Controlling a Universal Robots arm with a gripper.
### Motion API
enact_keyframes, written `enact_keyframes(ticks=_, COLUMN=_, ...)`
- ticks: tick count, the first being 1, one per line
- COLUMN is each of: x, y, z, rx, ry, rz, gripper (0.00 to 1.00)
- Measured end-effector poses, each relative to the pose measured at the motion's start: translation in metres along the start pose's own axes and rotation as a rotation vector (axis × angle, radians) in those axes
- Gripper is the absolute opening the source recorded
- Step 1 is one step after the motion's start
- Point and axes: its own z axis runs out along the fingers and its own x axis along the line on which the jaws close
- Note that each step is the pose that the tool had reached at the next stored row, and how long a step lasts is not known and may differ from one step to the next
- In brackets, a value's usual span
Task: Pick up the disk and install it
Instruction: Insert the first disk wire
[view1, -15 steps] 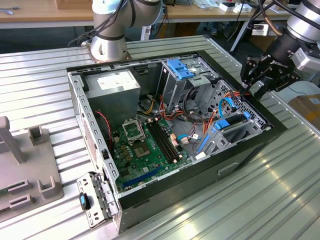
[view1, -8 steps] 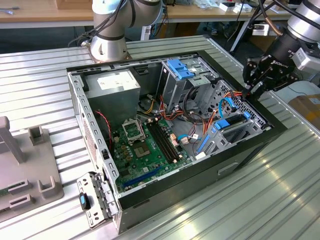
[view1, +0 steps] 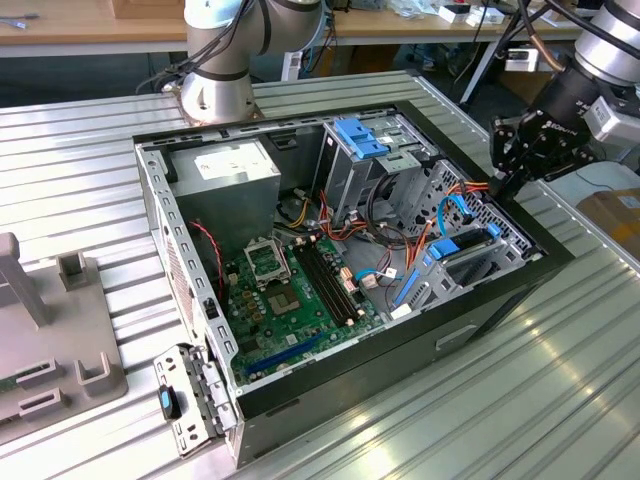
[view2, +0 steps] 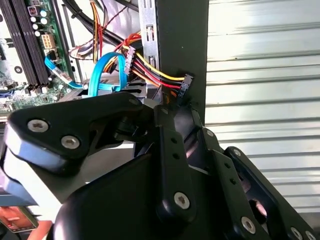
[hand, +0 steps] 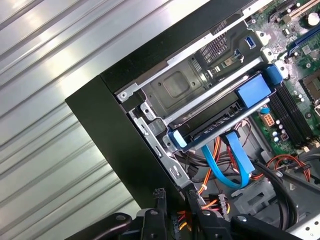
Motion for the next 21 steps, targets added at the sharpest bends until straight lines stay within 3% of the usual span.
enact_keyframes(ticks=1, x=0.0000, y=-0.0001, z=-0.0004, rx=0.0035, ry=0.0053, rz=0.000, gripper=0.29)
enact_keyframes(ticks=3, x=-0.0003, y=0.0002, z=-0.0007, rx=0.0220, ry=0.0250, rz=-0.003, gripper=0.29)
enact_keyframes(ticks=5, x=-0.0011, y=0.0006, z=-0.0007, rx=0.0358, ry=0.0375, rz=-0.005, gripper=0.29)
enact_keyframes(ticks=10, x=-0.0070, y=0.0051, z=-0.0008, rx=0.0490, ry=0.0565, rz=-0.007, gripper=0.29)
enact_keyframes(ticks=21, x=-0.0076, y=0.0054, z=-0.0008, rx=0.0477, ry=0.0584, rz=-0.045, gripper=0.29)
